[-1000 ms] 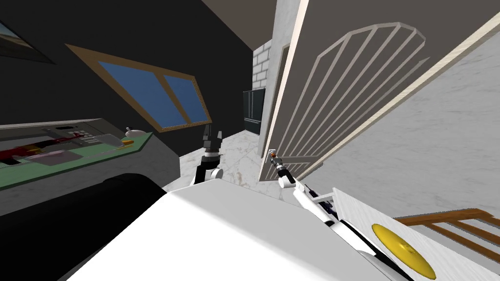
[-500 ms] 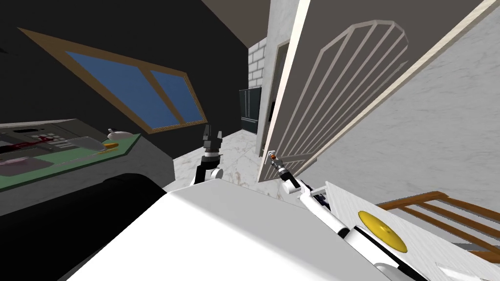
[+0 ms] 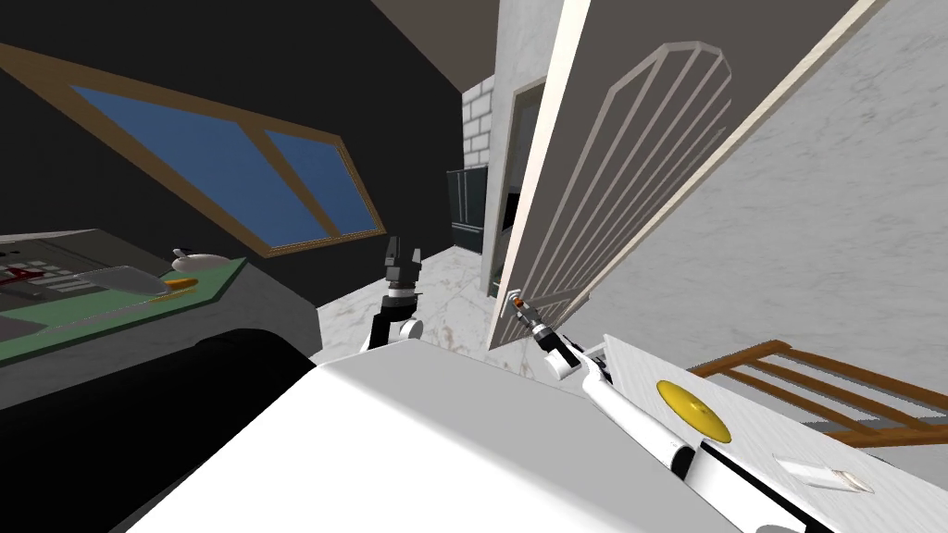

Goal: Push the door open

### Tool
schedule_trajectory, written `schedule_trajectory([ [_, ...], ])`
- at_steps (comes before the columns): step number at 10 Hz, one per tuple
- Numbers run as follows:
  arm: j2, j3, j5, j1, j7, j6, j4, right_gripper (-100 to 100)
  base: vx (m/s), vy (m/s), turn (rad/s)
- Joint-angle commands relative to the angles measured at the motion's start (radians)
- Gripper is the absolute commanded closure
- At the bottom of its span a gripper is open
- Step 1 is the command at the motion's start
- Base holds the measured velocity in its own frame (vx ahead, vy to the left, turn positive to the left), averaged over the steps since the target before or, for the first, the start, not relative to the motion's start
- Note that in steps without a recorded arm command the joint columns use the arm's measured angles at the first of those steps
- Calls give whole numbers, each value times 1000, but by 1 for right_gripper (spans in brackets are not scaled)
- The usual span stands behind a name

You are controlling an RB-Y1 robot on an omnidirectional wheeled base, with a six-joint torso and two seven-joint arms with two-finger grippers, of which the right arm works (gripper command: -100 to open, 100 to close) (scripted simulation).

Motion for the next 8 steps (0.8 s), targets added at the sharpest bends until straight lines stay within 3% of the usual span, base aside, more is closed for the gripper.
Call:
schedule_trajectory([
  [1, -46, 31, 7, 3, -38, -35, -23, 100, -16, -33, -103],
  [3, -74, 59, 13, 7, -64, -55, -39, 100, -13, -30, -68],
  [4, -62, 56, 13, 9, -54, -45, -33, 100, -5, -9, -4],
  [5, -89, 79, 25, 16, -70, -76, -36, 100, 21, -8, -56],
  [8, -145, 124, 51, 27, -101, -156, -38, 100, 35, -11, -85],
])
